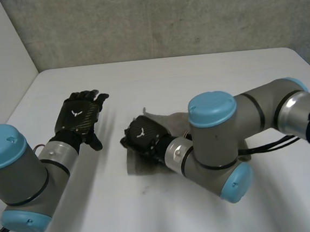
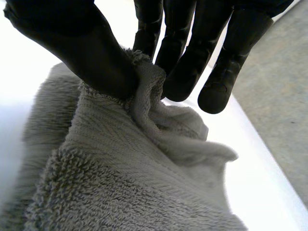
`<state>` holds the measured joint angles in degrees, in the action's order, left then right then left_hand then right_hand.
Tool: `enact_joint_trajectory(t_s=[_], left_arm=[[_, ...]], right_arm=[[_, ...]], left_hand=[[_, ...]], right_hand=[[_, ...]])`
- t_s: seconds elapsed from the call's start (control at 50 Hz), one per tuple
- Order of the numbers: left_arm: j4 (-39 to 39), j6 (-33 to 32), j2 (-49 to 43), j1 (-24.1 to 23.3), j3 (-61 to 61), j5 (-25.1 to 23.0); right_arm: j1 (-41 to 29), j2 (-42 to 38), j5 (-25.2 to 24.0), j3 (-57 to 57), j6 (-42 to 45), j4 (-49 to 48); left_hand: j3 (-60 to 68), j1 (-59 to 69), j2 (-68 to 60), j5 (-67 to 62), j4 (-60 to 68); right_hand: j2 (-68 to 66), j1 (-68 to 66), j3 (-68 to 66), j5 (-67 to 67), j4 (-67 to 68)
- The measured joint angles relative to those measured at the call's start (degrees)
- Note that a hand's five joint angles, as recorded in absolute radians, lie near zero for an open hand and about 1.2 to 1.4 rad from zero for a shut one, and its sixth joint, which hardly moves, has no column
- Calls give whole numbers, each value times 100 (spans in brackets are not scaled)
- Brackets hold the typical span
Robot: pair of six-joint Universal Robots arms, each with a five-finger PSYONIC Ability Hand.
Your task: Fold the towel.
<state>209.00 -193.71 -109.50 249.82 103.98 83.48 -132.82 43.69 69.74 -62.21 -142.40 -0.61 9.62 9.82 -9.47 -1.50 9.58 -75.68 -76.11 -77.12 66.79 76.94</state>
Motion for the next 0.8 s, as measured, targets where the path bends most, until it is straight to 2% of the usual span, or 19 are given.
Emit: enact_joint_trajectory(t_s=[0.06, 0.1, 0.14, 0.16, 0.18, 0.22, 0.26, 0.4, 0.58, 0.62, 0.74, 0.8], left_arm=[[0, 0, -1, 2, 0, -3], [0, 0, -1, 3, 0, -4], [0, 0, -1, 4, 0, -5], [0, 0, -1, 4, 0, -5], [0, 0, -1, 5, 0, -4], [0, 0, -1, 5, 0, -6], [0, 0, -1, 5, -1, -6], [0, 0, 0, 2, 0, -5], [0, -5, -15, -54, 7, 2], [0, -6, -19, -65, 10, 3], [0, -9, -15, -75, 32, 3], [0, -9, -5, -71, 41, 1]], right_arm=[[0, 49, 3, -27, 12, 59], [41, 192, 4, -104, -11, 78], [150, 467, 4, -274, -84, 82], [182, 532, 4, -319, -105, 83], [296, 717, 5, -454, -175, 76], [509, 991, 4, -696, -302, 65], [843, 1320, 0, -1063, -480, 47], [2036, 2004, -46, -2345, -821, -61], [3229, 2136, -321, -3720, -692, -637], [3330, 2118, -360, -3850, -618, -716], [3467, 2087, -386, -4059, -382, -886], [3461, 2135, -359, -4029, -330, -957]], left_hand=[[0, 0, 0, 0, 0], [0, 0, 0, 0, 0], [0, 0, 0, 0, 0], [0, 0, 0, 0, 0], [0, 0, 0, 0, 0], [0, 0, 0, 0, 0], [0, 0, 0, 0, 0], [0, 0, 0, 0, 0], [0, 0, 0, 0, 0], [0, 0, 0, 0, 0], [0, 0, 0, 0, 0], [0, 0, 0, 0, 0]], right_hand=[[61, 101, 161, -104, -148], [1478, 1495, 1603, -1588, -1578], [3679, 3688, 3758, -3860, -3712], [4118, 4132, 4204, -4336, -4157], [5172, 5182, 5257, -5434, -5198], [5959, 6013, 6118, -6257, -6067], [6155, 6238, 6326, -6329, -6204], [6155, 6259, 6326, -6329, -6204], [5975, 6007, 6130, -6104, -6102], [5231, 5253, 5361, -5262, -5364], [936, 918, 710, -770, -754], [561, 358, 32, -195, -13]])
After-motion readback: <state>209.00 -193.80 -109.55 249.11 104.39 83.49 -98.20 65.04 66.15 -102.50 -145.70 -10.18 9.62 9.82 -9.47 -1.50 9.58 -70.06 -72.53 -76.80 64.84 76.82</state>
